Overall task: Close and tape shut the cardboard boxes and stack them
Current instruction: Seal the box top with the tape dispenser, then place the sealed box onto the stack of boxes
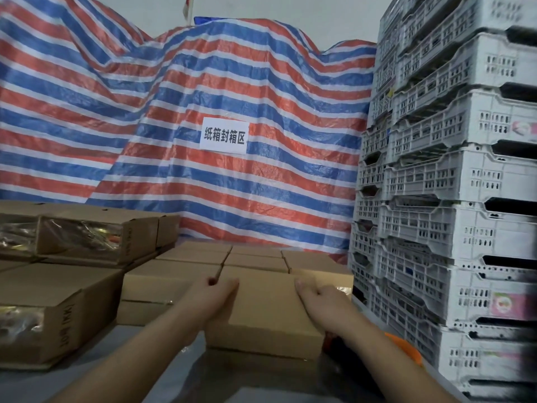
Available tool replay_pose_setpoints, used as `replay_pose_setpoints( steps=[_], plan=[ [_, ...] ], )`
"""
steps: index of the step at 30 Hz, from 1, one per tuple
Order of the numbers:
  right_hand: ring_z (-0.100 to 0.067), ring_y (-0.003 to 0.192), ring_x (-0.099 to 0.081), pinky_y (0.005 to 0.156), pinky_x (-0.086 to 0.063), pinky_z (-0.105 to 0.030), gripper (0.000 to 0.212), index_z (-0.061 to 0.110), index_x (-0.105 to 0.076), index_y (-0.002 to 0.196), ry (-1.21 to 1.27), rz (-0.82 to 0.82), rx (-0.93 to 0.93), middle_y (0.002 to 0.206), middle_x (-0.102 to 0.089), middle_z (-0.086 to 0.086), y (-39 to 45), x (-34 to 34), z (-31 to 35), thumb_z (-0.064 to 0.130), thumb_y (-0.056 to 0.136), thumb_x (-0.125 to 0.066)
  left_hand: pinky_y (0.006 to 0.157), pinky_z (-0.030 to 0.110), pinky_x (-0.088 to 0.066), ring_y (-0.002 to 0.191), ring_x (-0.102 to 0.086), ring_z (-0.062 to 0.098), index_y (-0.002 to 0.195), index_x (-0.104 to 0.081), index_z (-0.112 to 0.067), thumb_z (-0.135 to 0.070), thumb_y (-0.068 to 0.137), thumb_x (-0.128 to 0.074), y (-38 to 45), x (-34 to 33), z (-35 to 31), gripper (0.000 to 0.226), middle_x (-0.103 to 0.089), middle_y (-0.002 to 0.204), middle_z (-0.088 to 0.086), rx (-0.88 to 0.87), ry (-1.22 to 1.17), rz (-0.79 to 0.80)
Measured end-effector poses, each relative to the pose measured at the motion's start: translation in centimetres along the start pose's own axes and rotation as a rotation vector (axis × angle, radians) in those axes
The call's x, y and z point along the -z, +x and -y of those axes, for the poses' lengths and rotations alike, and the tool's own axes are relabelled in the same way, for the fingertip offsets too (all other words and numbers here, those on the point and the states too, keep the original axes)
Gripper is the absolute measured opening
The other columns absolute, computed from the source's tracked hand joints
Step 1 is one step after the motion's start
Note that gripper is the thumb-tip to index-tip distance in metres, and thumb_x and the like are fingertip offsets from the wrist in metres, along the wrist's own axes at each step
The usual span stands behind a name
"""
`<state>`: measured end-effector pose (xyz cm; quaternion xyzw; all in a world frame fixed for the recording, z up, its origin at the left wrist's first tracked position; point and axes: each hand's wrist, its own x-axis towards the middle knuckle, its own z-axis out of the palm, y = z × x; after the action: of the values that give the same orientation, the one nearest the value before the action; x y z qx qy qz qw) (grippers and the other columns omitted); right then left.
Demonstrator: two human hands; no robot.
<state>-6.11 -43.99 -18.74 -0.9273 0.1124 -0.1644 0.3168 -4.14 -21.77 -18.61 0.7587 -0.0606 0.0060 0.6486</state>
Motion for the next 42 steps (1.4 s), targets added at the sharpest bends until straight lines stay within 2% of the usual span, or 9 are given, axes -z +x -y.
replay_pose_setpoints(
  steps=[5, 8, 11, 13, 15, 21, 30, 38, 42],
  plan=[
    [-0.031, 0.087, -0.07, 0.065, -0.063, -0.038, 0.053, 0.009, -0.059, 0.12, -0.013, 0.213, -0.17, 0.1, -0.067, -0.015, 2.7, 0.8, 0.1, 0.054, 0.097, -0.042, 0.064, 0.028, -0.049, 0.081, -0.058, 0.013, 0.103, -0.059, -0.017, -0.042, 0.097, -0.053, 0.9, -0.1, 1.2, 0.026, -0.061, 0.091, 0.001, -0.037, 0.198, -0.016],
    [-0.028, 0.105, -0.064, 0.083, -0.053, -0.035, 0.065, 0.01, -0.063, 0.122, -0.351, 0.003, 0.026, 0.121, -0.066, -0.014, 2.5, 0.8, 0.9, 0.061, 0.1, -0.03, 0.078, 0.037, -0.056, 0.081, -0.063, 0.01, 0.093, -0.062, -0.026, -0.049, 0.096, -0.05, 0.8, 0.2, 1.5, 0.027, -0.069, 0.087, -0.003, -0.288, 0.463, -0.155],
    [-0.019, 0.097, -0.059, 0.081, -0.049, -0.034, 0.063, 0.019, -0.064, 0.112, -0.334, -0.144, 0.307, 0.116, -0.066, -0.002, 0.2, 0.6, 0.5, 0.071, 0.093, -0.033, 0.089, 0.025, -0.05, 0.099, -0.057, -0.001, 0.119, -0.055, -0.035, -0.059, 0.091, -0.051, -0.1, 1.2, 1.6, 0.037, -0.061, 0.114, -0.016, -0.589, 0.671, -0.086],
    [-0.019, 0.121, -0.051, 0.099, -0.044, -0.034, 0.082, 0.027, -0.048, 0.138, -0.43, -0.015, 0.486, 0.135, -0.053, 0.003, -1.9, 0.2, -0.1, 0.084, 0.082, -0.028, 0.102, 0.016, -0.033, 0.123, -0.043, -0.002, 0.137, -0.044, -0.038, -0.068, 0.086, -0.051, -0.3, 1.7, 1.9, 0.06, -0.045, 0.138, -0.021, -0.743, 0.896, 0.027],
    [-0.018, 0.142, -0.031, 0.112, -0.034, -0.036, 0.097, 0.034, -0.025, 0.152, -0.558, 0.137, 0.562, 0.154, -0.033, 0.006, -2.9, -0.3, -0.7, 0.089, 0.073, -0.032, 0.111, 0.021, -0.017, 0.14, -0.025, 0.004, 0.142, -0.037, -0.038, -0.07, 0.087, -0.045, -0.2, 1.6, 2.1, 0.064, -0.033, 0.15, -0.019, -0.866, 1.159, 0.05],
    [-0.02, 0.143, -0.028, 0.116, -0.033, -0.037, 0.082, 0.029, -0.019, 0.154, -0.635, 0.12, 0.584, 0.159, -0.026, 0.002, -0.4, -1.6, 0.0, 0.051, 0.088, -0.062, 0.119, 0.037, -0.005, 0.148, -0.012, 0.018, 0.146, -0.032, -0.033, -0.059, 0.094, -0.043, 2.4, 0.1, 3.2, 0.059, -0.029, 0.155, -0.006, -0.788, 1.341, -0.079],
    [-0.026, 0.145, -0.027, 0.116, -0.027, -0.046, 0.08, 0.027, -0.015, 0.156, -0.714, 0.114, 0.521, 0.16, -0.028, -0.002, 5.8, -4.3, 1.8, 0.047, 0.092, -0.059, 0.12, 0.043, -0.007, 0.148, -0.013, 0.022, 0.15, -0.017, -0.034, -0.055, 0.098, -0.038, 8.4, -0.5, 5.1, 0.06, -0.022, 0.159, 0.001, -0.628, 1.314, -0.172],
    [-0.022, 0.151, -0.011, 0.123, -0.005, -0.047, 0.085, 0.031, -0.006, 0.156, -0.623, -0.117, 0.509, 0.164, -0.013, 0.004, 6.6, -6.8, -0.5, 0.054, 0.092, -0.057, 0.12, 0.039, -0.007, 0.145, -0.017, 0.018, 0.153, -0.014, -0.032, -0.061, 0.095, -0.036, 10.0, -0.2, 7.2, 0.068, -0.019, 0.159, -0.004, -0.693, 1.219, -0.258],
    [-0.021, 0.15, -0.014, 0.123, -0.008, -0.047, 0.088, 0.031, -0.005, 0.156, -0.573, -0.142, 0.501, 0.163, -0.015, 0.005, 6.5, -6.6, -1.1, 0.06, 0.089, -0.056, 0.12, 0.038, -0.008, 0.143, -0.021, 0.018, 0.151, -0.018, -0.03, -0.06, 0.094, -0.04, 9.8, 0.0, 7.4, 0.068, -0.024, 0.156, -0.003, -0.716, 1.174, -0.288]
  ],
)
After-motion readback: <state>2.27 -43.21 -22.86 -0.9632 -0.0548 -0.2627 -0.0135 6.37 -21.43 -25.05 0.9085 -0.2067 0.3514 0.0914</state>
